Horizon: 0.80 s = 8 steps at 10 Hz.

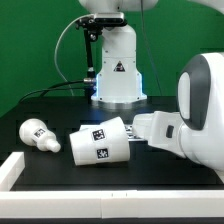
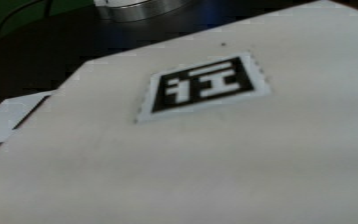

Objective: Assemble lamp

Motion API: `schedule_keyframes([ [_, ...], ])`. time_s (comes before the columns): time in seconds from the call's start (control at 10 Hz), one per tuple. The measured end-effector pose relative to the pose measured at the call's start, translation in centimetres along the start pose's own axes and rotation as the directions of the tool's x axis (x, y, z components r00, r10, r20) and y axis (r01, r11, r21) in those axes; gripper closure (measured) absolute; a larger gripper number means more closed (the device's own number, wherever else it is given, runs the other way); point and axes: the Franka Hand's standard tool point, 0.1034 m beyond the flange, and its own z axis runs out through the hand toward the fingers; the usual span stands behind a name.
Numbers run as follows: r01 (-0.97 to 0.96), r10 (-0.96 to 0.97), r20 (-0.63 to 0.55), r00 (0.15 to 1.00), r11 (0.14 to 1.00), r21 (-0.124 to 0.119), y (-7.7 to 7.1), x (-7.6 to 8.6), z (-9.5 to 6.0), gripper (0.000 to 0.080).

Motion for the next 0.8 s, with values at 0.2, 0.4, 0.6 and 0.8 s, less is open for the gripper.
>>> schedule_keyframes([
  [0.2, 0.002, -0.002, -0.001, 1.0, 1.0, 0.0, 0.02, 0.02, 0.0, 0.01],
  [0.4, 0.003, -0.003, -0.001, 1.0, 1.0, 0.0, 0.02, 0.03, 0.0, 0.0365],
  [0.6, 0.003, -0.003, -0.001, 1.0, 1.0, 0.0, 0.02, 0.03, 0.0, 0.05],
  [0.8, 0.003, -0.003, -0.001, 1.0, 1.0, 0.0, 0.02, 0.03, 0.0, 0.05],
])
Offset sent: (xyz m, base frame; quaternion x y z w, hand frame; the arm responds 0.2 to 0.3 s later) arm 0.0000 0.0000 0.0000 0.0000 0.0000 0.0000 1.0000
